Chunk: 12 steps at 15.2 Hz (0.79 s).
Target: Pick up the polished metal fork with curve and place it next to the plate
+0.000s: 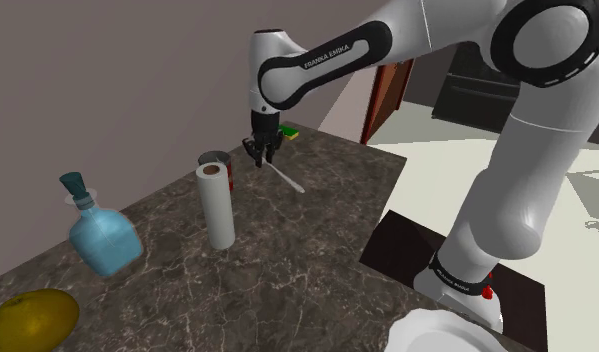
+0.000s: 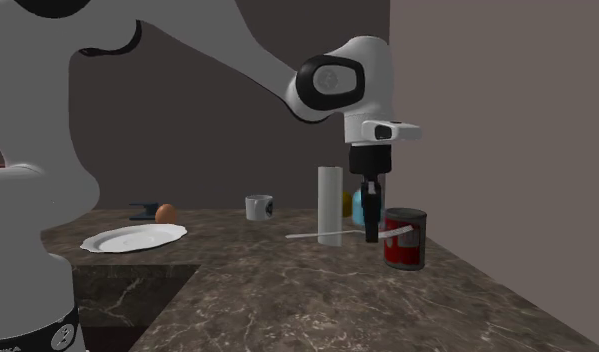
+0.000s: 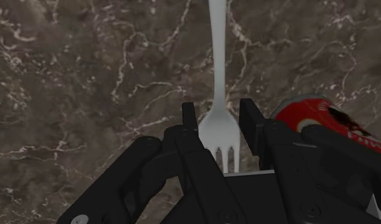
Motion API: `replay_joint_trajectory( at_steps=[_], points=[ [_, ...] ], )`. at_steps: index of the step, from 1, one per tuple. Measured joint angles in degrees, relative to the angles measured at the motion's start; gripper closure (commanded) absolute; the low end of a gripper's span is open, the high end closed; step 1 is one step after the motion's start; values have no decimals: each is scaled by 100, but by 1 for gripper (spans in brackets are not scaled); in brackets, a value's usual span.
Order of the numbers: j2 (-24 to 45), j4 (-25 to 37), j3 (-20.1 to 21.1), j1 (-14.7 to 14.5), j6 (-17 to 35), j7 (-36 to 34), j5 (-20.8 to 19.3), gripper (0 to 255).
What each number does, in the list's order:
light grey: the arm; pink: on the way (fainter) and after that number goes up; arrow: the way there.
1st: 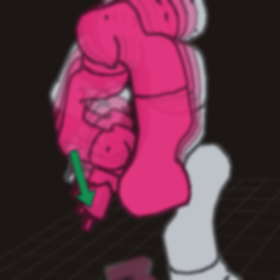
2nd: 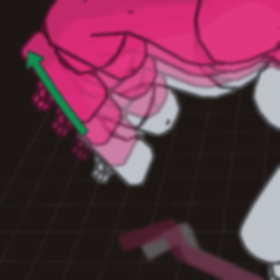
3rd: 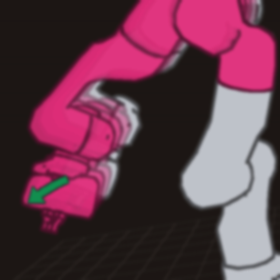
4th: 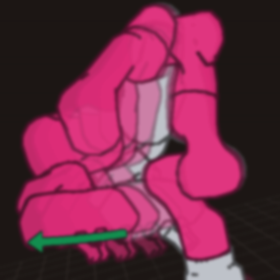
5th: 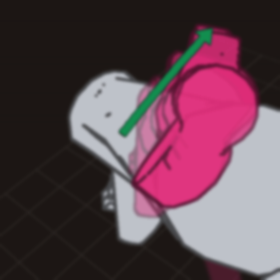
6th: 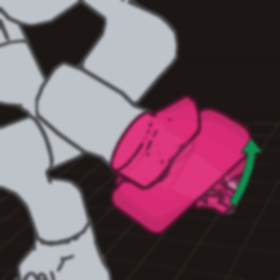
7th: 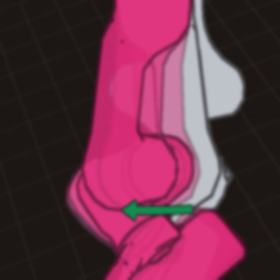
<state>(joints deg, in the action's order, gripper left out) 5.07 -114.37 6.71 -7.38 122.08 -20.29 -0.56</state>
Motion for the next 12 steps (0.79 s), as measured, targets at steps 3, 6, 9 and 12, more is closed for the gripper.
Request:
replay_joint_trajectory(
  at_steps=[3,6,9,12],
  points=[
    [-397,-511,152,-165,116,-304,36,255],
    [-835,-979,299,-311,152,-560,105,255],
    [-1135,-1345,487,-485,221,-877,173,255],
    [-1463,-1722,708,-680,283,-1230,272,255]
  ],
)
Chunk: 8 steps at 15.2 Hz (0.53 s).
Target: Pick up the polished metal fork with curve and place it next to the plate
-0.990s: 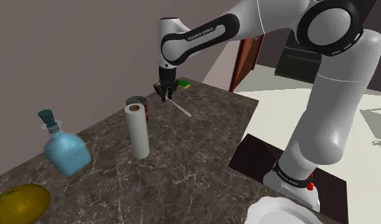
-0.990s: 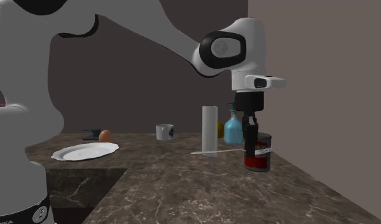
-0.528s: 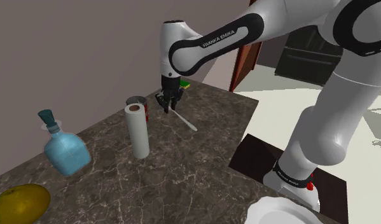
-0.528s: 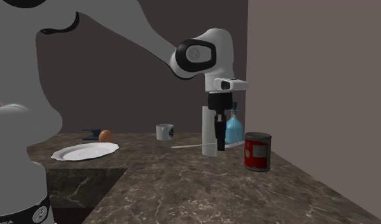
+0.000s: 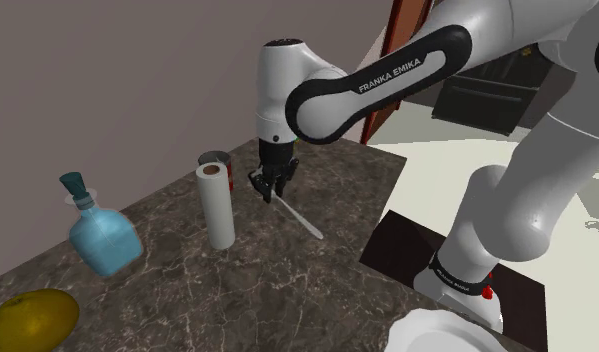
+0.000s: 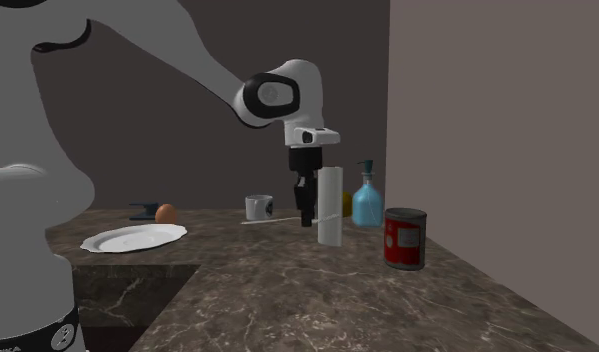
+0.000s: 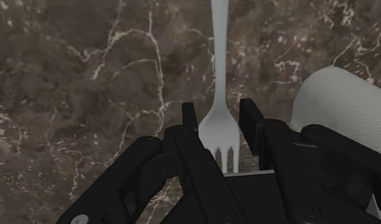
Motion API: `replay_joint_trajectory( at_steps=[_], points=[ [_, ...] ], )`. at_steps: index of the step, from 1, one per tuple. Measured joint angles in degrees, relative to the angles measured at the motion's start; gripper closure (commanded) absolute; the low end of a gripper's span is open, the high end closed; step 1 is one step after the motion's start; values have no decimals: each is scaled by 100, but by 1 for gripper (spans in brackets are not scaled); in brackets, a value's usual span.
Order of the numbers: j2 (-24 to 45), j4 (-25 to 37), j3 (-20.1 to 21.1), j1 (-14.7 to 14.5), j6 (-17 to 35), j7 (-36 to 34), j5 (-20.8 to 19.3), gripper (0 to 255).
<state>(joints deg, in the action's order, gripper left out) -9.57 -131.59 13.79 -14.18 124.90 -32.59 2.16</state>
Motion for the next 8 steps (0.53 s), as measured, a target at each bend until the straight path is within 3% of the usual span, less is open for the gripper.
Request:
replay_joint_trajectory(
  at_steps=[8],
  points=[
    [-601,-574,615,-510,12,-910,306,255]
  ],
)
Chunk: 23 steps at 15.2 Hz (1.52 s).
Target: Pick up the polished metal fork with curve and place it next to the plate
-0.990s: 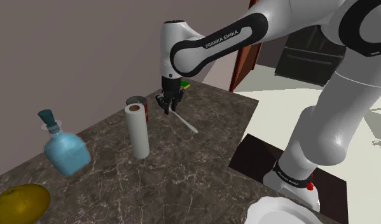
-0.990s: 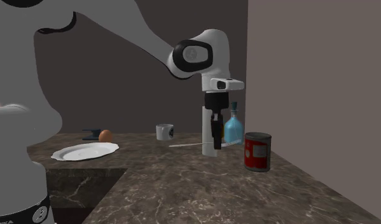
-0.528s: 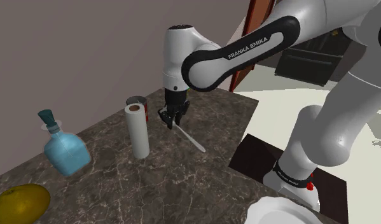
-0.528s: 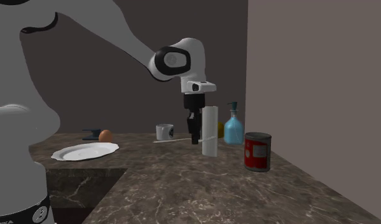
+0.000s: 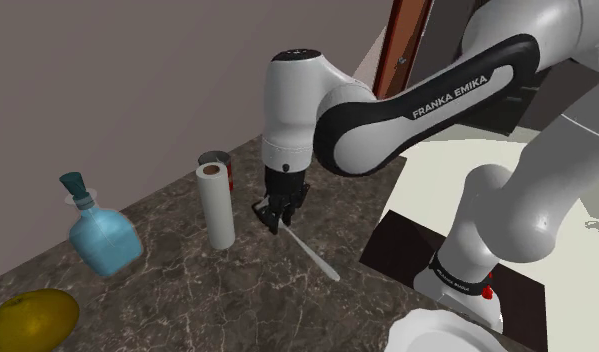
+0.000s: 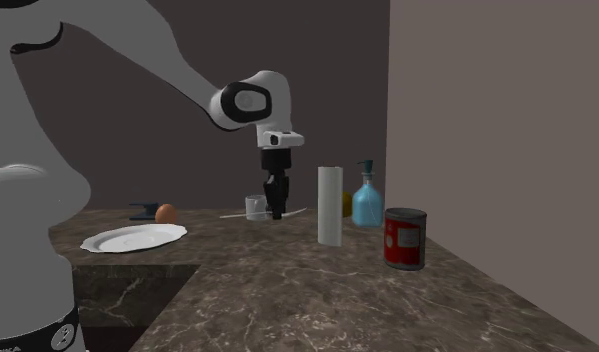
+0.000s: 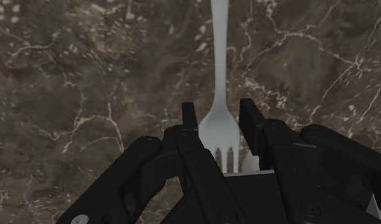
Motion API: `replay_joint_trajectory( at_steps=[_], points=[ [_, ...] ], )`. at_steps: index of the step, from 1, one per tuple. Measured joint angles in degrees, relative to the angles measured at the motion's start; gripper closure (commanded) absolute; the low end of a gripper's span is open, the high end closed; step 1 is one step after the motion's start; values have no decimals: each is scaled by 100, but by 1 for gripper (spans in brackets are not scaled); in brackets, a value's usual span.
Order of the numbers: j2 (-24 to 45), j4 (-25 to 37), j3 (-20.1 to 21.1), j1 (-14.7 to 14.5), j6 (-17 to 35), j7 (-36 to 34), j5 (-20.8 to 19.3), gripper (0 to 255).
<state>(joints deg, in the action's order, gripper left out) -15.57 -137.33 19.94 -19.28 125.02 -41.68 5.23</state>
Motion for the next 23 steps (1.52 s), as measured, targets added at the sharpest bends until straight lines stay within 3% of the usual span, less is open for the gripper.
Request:
replay_joint_trajectory(
  at_steps=[4,14,23],
  points=[
    [-316,-167,350,-300,-116,-502,211,255],
    [-355,-49,1376,-908,-178,-1944,509,255],
    [158,589,2445,-1224,-261,-3474,358,255]
  ],
)
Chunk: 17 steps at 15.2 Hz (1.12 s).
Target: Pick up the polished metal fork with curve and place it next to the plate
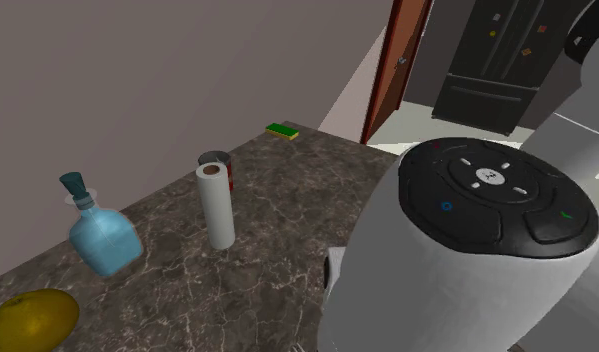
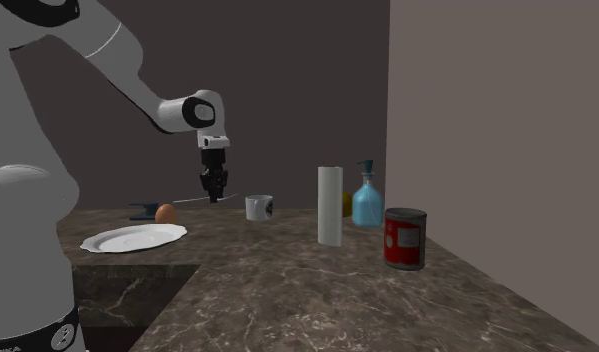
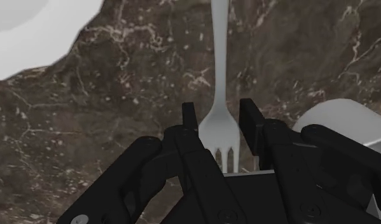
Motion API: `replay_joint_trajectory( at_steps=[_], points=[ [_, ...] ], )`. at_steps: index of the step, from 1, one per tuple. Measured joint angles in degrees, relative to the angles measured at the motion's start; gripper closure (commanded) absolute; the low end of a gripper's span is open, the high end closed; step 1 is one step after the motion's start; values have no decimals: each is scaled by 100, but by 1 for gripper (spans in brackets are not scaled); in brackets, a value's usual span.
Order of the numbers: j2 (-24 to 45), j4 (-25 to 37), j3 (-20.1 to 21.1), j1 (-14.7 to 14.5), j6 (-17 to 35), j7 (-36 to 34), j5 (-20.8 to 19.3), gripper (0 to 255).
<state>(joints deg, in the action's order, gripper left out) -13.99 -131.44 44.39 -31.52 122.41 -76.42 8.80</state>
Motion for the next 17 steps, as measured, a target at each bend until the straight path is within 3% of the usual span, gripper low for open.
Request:
replay_joint_trajectory(
  at_steps=[7,9,17],
  points=[
    [1008,882,897,-113,-130,-1501,-807,255],
    [1502,1187,1099,-208,-158,-2032,-1265,255],
    [2109,1082,1118,-424,249,-2657,-1907,255]
  ],
)
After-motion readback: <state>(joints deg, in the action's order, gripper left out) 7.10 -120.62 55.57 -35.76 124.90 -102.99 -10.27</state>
